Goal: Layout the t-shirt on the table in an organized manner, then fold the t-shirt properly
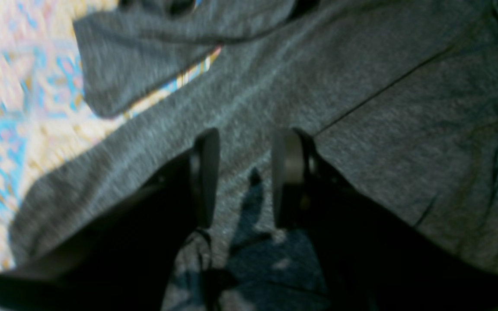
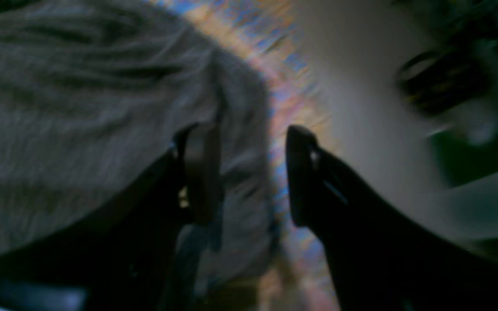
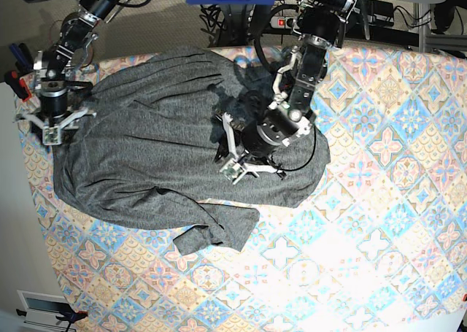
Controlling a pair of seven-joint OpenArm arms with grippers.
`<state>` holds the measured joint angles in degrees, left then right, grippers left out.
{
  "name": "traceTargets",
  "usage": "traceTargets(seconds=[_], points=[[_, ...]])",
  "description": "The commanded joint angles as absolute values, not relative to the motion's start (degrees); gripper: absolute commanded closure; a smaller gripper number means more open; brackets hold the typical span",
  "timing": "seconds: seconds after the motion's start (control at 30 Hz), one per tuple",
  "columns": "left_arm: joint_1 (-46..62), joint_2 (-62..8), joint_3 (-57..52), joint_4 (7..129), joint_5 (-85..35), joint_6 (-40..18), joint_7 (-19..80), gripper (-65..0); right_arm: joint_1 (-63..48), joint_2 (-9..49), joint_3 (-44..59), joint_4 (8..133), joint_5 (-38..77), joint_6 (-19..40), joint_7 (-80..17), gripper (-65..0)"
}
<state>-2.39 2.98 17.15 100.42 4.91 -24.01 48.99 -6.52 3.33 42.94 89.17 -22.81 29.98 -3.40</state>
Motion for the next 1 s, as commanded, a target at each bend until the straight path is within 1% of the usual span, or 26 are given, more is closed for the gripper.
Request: traceTargets(seconds=[0.0, 0.2, 0.4, 0.5, 0.73, 0.83, 0.97], points=[[-2.95, 3.30, 17.45, 101.32, 5.58, -23.87, 48.22, -20.8, -4.70, 5.58, 42.59, 88.66, -22.46, 29.23, -2.42, -23.5], [-0.40, 3.30, 17.63, 101.41, 9.19, -23.87, 48.22, -20.8, 2.24, 12.44, 33.98, 80.31, -22.46, 29.58, -2.42, -23.5], [1.89, 3.30, 17.54, 101.49, 12.70, -23.96, 48.13, -20.8, 8.92, 15.87, 27.56, 72.31, -22.46, 29.58, -2.07, -23.5], [2.59, 3.21, 17.45, 101.49, 14.73, -23.96, 48.13, -20.7, 12.09, 17.36, 22.11, 68.35, -22.46, 29.58, -1.98, -23.5], [2.68, 3.03, 17.36, 101.32, 16.84, -23.96, 48.31, -20.8, 20.70, 18.15, 13.23, 58.51, -22.46, 29.58, 3.03, -23.5], [3.65, 0.75, 17.36, 101.14, 16.75, -23.96, 48.31, -20.8, 24.13, 18.24, 9.71, 51.56, -22.46, 29.58, 4.97, -23.5], [5.14, -1.19, 17.27, 101.14, 16.75, -23.96, 48.31, -20.8, 27.82, 19.03, 6.81, 42.42, -22.46, 29.58, 10.15, -23.5]])
